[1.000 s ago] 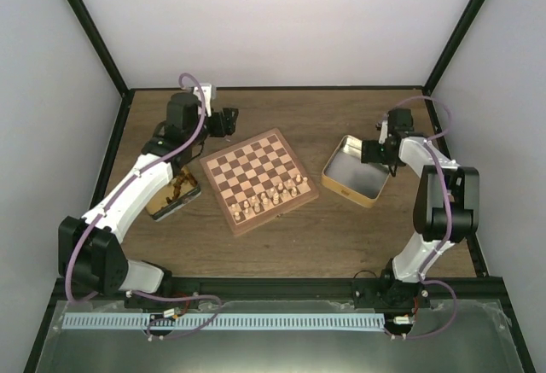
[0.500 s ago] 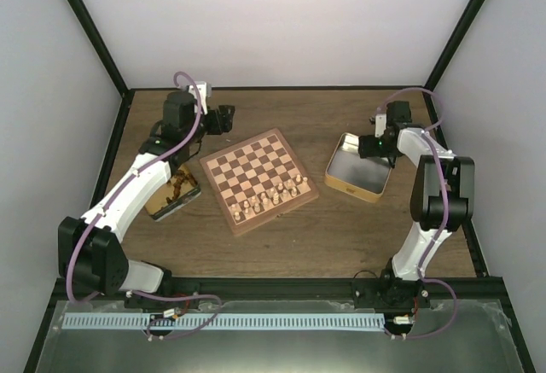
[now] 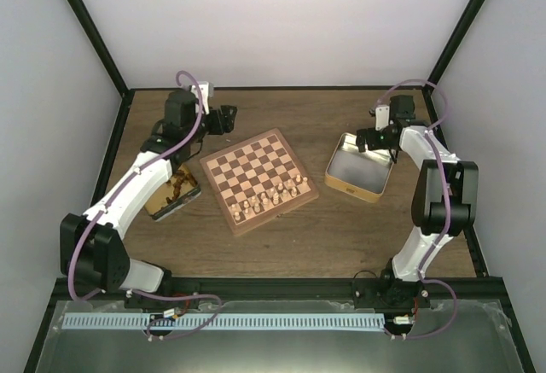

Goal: Set up the chess pieces on the board
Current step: Adjust the storage box at the center of the board.

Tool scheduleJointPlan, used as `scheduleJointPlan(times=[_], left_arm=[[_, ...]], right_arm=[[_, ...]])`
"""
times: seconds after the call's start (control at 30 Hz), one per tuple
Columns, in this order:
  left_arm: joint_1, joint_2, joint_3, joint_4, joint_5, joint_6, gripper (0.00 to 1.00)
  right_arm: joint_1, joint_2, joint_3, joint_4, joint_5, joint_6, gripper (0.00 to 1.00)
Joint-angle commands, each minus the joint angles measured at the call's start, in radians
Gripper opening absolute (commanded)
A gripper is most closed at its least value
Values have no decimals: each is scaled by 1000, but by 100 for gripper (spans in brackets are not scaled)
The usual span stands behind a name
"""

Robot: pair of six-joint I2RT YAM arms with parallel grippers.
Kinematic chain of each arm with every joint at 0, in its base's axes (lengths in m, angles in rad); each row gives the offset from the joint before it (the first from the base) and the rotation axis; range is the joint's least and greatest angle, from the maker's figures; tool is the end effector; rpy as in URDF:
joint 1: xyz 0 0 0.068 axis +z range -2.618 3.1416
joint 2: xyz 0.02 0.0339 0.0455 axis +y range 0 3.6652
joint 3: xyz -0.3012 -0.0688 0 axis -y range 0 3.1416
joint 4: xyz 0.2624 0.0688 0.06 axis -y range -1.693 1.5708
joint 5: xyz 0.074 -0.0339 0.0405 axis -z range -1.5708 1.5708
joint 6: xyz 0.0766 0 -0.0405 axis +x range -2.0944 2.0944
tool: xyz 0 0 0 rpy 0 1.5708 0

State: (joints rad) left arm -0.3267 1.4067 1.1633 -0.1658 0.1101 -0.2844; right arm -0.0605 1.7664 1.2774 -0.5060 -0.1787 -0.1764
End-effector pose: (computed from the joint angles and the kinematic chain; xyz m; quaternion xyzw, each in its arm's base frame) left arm 0.3550 -0.1292 0.3459 0.0478 0.8339 -0.2087 0.5086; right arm 0.4198 -0.0118 0.2134 -0.0806 0.9519 0.0515 0.2909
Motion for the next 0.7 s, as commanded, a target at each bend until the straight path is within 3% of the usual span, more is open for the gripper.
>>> scheduleJointPlan(times=[0.0,0.2,0.53,0.67], left_arm=[[6,22,43,20,28,9,80],[8,33,54,14,44,9,80],[9,40,60,12,51,13,80],[9,43,60,12,56,13,80]], right_arm=[[-7,55,37,-2,11,-58,100],[-7,103,51,-32,-28,-61,92],[-7,64,-12,-10,164,116,42],[-7,32,-56,-11,204,157,36]])
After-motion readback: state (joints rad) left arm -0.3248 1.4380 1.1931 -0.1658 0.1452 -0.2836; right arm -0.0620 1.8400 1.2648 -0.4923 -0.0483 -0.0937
